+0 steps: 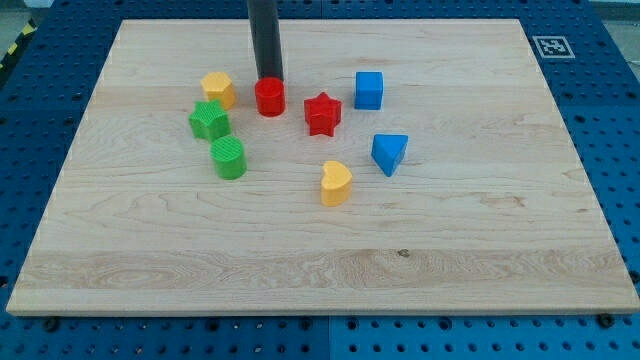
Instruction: Push the red circle towards down
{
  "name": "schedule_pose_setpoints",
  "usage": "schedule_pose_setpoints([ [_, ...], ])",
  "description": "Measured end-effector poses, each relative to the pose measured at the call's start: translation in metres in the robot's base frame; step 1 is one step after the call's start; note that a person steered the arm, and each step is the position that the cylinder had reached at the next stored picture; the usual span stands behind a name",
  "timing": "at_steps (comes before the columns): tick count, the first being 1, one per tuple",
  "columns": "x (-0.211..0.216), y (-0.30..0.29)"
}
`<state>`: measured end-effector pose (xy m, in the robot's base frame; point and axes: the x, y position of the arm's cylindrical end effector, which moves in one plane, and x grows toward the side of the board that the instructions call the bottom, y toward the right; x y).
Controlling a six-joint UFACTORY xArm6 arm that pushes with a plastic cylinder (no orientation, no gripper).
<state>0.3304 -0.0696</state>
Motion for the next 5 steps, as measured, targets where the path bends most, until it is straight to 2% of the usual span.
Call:
schedule_pose_setpoints([
  [3,0.050,0.022],
  [5,0.054,0.067],
])
